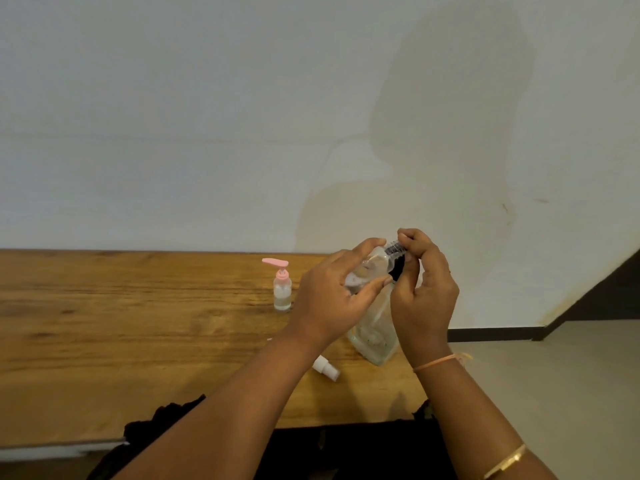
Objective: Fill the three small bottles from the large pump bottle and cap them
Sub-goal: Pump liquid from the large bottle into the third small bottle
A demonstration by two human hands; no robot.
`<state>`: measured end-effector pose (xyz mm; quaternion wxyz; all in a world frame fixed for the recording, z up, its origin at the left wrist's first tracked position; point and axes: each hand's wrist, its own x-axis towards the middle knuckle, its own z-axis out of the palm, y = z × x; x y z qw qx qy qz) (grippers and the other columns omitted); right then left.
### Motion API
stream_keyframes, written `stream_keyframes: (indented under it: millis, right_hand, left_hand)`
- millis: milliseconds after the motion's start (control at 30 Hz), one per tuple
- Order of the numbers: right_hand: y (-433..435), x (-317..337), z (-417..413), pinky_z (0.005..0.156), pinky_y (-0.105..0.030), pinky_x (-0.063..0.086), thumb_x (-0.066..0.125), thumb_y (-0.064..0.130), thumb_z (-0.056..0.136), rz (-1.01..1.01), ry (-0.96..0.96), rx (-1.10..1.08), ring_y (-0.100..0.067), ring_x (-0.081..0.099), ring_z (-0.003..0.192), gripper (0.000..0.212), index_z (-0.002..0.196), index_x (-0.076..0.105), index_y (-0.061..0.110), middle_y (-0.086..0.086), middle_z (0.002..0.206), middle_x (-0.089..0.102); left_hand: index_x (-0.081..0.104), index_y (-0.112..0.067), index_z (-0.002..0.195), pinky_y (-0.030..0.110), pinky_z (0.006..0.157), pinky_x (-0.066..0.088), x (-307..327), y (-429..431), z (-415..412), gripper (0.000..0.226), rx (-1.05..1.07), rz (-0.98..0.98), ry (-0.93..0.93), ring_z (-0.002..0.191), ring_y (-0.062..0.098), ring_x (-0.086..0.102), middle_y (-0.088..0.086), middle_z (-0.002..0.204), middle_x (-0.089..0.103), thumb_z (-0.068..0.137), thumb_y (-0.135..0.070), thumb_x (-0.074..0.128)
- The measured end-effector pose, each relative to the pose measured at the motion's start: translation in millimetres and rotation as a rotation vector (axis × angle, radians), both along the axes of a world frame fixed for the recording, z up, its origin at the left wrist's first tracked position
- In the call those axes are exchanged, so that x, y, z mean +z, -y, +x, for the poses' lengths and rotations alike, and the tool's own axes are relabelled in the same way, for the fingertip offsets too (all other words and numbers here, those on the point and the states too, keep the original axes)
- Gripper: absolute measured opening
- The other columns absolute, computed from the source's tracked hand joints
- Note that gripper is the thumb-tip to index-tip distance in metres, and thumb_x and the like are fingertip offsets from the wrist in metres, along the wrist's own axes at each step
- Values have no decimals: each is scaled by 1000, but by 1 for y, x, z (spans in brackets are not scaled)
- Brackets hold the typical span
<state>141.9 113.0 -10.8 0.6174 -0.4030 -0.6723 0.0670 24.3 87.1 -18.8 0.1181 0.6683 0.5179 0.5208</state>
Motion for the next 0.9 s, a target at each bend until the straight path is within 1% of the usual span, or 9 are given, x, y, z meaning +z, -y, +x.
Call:
stream_keyframes:
  millis: [133, 233, 333, 400, 500, 633, 733, 900]
  right_hand:
    - [-2, 2, 0, 89, -2, 35, 44, -13, 85, 17, 47, -41, -16, 54, 103, 31, 107, 62, -1, 3, 112, 55]
    - [-5, -5, 4, 89, -3, 36, 44, -12, 85, 21, 79, -62, -12, 51, 103, 31, 109, 61, -1, 3, 113, 53]
    - [-8, -12, 5, 90, -4, 37, 44, -11, 86, 35, 84, -57, -6, 48, 104, 31, 110, 60, -1, 3, 112, 53]
    - [-8, -13, 5, 89, -4, 37, 44, -11, 85, 31, 68, -48, -8, 49, 103, 31, 109, 60, -1, 3, 112, 53]
    - [-4, -8, 3, 88, -4, 37, 44, -11, 86, 1, 32, -23, -14, 53, 101, 30, 108, 60, 1, 2, 111, 54]
    - [1, -1, 2, 88, -6, 39, 42, -11, 85, -5, -25, 4, -14, 55, 102, 31, 107, 60, 2, -1, 110, 57]
    - [-1, 1, 3, 88, -5, 39, 43, -10, 86, -10, -6, 6, -14, 55, 102, 30, 107, 61, 2, 0, 110, 57]
    - [-7, -8, 5, 90, -5, 38, 44, -11, 86, 8, 38, -35, -7, 51, 105, 30, 109, 61, 0, 2, 112, 55]
  left_hand:
    - [43, -42, 130, 37, 73, 55, -1, -4, -1, 51, -23, -30, 19, 89, 10, 63, -5, 98, 68, 81, -51, 57]
    - [42, -44, 129, 34, 77, 55, -4, -5, 2, 51, -19, -49, 11, 95, 7, 61, -6, 103, 67, 81, -52, 57]
    - [43, -45, 129, 32, 79, 56, -7, -3, 4, 49, -11, -67, 7, 100, 4, 60, -9, 109, 66, 83, -48, 59]
    - [45, -44, 128, 31, 79, 56, -7, -3, 3, 48, -8, -64, 13, 101, 3, 59, -9, 110, 66, 83, -48, 59]
    - [45, -43, 129, 33, 77, 56, -5, -2, 2, 48, -3, -49, -8, 98, 5, 60, -8, 107, 67, 83, -46, 60]
    - [41, -43, 130, 33, 72, 56, 1, 1, 0, 50, 0, 7, -53, 91, 8, 62, -5, 100, 67, 82, -50, 56]
    - [39, -43, 131, 34, 70, 56, 2, -1, -1, 52, 3, 6, -58, 89, 8, 61, -4, 99, 67, 82, -52, 54]
    - [41, -44, 131, 34, 75, 56, -3, -5, 0, 53, -8, -43, -40, 93, 8, 61, -5, 102, 67, 81, -54, 53]
